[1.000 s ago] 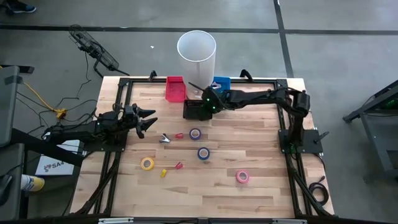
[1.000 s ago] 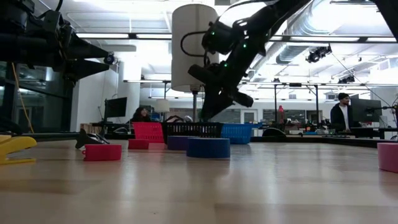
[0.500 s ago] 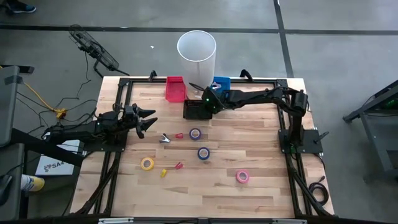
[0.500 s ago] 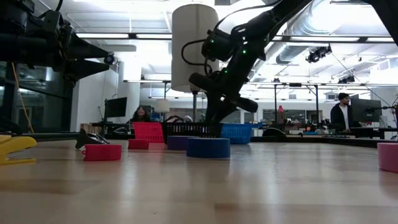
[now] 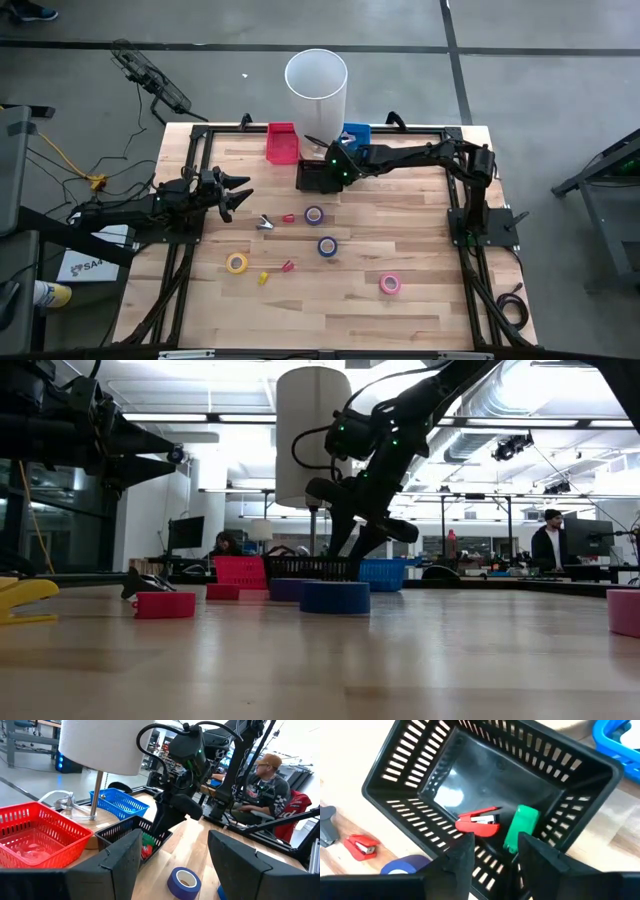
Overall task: Pick and place Stapler, Stapler remover, tape
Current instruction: Put the pink tape into the red bin
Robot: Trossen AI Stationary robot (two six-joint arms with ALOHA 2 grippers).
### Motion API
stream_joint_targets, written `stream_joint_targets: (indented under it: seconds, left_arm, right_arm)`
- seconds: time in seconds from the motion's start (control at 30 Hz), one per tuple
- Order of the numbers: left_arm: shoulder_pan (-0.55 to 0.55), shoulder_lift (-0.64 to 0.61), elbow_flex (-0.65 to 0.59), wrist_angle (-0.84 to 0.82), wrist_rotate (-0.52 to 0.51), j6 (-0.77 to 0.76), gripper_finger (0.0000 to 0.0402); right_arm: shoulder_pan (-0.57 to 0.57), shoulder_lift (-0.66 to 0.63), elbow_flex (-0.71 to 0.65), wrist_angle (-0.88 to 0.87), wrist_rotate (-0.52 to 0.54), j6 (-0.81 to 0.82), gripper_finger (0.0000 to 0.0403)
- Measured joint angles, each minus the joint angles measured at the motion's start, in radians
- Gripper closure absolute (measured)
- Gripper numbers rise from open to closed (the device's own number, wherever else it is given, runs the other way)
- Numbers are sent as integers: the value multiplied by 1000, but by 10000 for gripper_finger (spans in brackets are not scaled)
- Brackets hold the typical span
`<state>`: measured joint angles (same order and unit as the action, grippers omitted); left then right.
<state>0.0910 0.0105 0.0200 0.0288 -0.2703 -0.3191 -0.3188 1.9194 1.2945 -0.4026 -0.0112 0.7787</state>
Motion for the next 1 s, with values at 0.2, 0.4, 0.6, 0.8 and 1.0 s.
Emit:
stream_joint_targets:
  seconds: [0.2, 0.4, 0.6, 0.8, 1.0]
  left_arm:
    - [0, 0, 0, 0, 0, 0, 176]
    - [0, 0, 0, 0, 0, 0, 176]
    - [0, 0, 0, 0, 0, 0, 176]
    - [0, 0, 0, 0, 0, 0, 176]
    - [0, 0, 0, 0, 0, 0, 176]
  right_arm:
    - [0, -8, 0, 2, -19, -30, 231]
    - [7, -45, 0, -29, -21, -56, 230]
    - [38, -81, 0, -106, -30, -97, 229]
    - [85, -132, 0, -261, -27, -154, 230]
    - [155, -196, 0, -423, -33, -178, 230]
